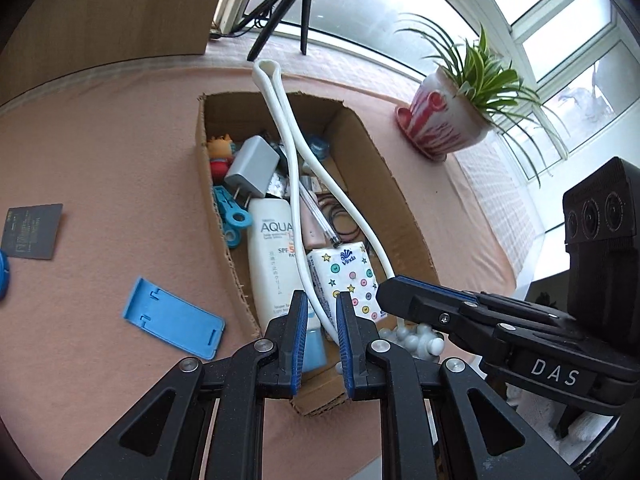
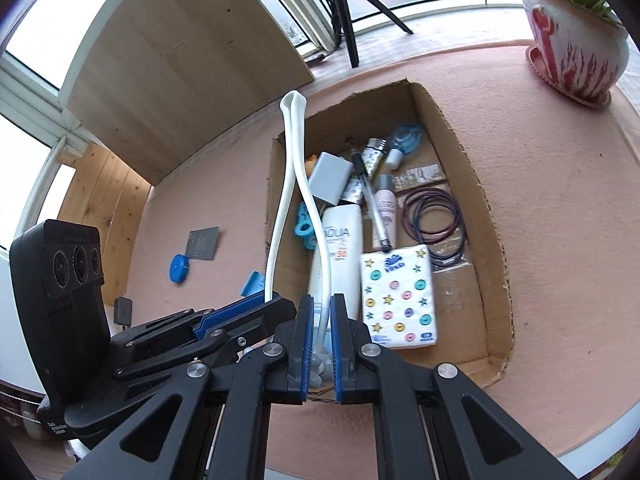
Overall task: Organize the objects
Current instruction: 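Lift the white massage cord with both grippers and carry it over the box, then lower the cord into the box and open both grippers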
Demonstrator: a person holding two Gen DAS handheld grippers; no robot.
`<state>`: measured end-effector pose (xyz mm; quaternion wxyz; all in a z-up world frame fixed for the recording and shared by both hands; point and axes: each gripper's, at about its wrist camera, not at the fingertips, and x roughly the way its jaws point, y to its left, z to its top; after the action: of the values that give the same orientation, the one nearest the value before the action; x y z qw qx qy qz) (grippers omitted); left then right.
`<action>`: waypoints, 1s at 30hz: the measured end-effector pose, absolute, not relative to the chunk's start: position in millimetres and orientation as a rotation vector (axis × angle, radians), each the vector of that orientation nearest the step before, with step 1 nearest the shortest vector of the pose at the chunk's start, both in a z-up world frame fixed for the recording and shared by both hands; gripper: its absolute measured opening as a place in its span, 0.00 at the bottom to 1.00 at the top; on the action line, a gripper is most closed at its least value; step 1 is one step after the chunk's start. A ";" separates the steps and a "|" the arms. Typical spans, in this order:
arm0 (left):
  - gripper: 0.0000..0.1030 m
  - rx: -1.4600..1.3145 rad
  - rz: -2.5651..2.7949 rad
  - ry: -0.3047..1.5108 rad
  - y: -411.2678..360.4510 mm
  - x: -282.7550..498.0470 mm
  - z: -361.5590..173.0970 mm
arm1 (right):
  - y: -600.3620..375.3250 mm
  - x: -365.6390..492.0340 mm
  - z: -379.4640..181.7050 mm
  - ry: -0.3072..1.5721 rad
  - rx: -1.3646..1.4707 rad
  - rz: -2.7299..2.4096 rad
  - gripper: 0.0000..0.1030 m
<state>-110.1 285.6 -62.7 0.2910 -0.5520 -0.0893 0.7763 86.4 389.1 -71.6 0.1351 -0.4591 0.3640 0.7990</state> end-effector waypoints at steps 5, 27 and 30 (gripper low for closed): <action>0.15 -1.492 2.068 -0.198 291.6 -112.6 -71.2 | 392.0 87.3 -86.6 1.046 -1.363 2.290 0.08; 0.17 -1.497 2.100 -0.197 253.6 -110.0 -63.9 | 378.1 72.0 -73.0 0.932 -1.308 2.336 0.20; 0.18 -1.513 2.121 -0.230 230.6 -111.3 -64.7 | 368.1 65.6 -67.6 0.907 -1.292 2.369 0.20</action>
<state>-111.3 230.7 -64.7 0.2599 -0.5586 -0.0848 0.7831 65.6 368.1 -67.6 0.1470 -0.4490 0.3151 0.8231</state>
